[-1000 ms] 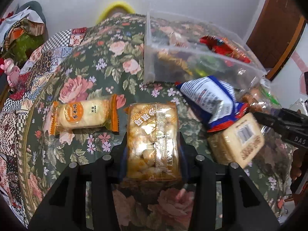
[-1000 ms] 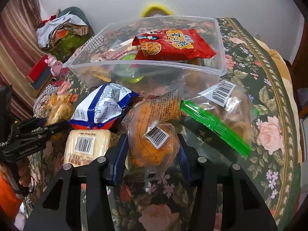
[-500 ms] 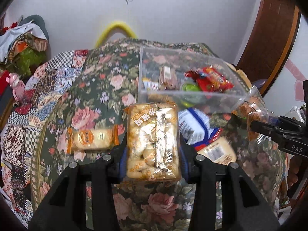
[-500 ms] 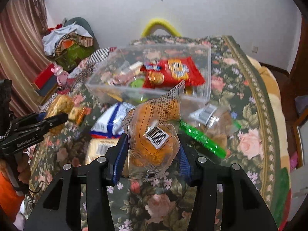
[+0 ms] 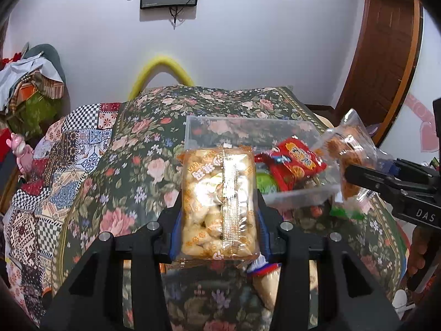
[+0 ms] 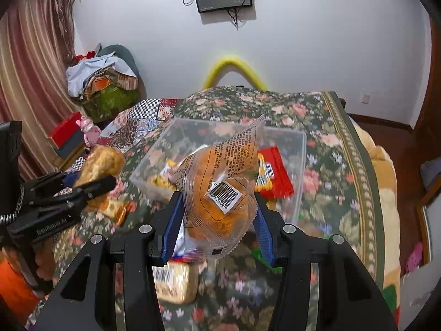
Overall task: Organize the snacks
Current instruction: 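Carry the peanut pack and orange bread bag into the clear box and release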
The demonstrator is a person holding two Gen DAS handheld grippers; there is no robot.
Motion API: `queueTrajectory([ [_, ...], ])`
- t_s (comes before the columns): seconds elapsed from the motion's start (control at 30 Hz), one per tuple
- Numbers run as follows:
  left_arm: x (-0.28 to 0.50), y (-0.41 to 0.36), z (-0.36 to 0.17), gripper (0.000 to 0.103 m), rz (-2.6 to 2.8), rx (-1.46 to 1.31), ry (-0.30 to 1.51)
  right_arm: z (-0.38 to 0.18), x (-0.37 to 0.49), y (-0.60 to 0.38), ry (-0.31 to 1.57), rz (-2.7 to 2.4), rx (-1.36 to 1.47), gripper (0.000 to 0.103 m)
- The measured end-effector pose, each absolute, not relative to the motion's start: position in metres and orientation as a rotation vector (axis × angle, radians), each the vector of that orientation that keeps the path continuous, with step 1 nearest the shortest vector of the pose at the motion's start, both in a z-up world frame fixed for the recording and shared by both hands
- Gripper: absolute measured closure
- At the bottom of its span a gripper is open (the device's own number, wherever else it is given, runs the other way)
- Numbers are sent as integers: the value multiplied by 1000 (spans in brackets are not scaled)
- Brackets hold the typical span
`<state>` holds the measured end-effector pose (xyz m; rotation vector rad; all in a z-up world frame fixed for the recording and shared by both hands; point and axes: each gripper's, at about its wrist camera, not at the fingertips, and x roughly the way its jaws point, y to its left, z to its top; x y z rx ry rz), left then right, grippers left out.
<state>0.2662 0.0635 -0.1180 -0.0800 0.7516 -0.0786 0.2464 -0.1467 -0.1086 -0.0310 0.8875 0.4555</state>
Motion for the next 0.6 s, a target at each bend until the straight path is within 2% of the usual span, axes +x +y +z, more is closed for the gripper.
queueTrajectory([
  [0.6, 341, 74, -146, 59, -83, -105, 810, -136, 308, -112, 940, 473, -8, 57],
])
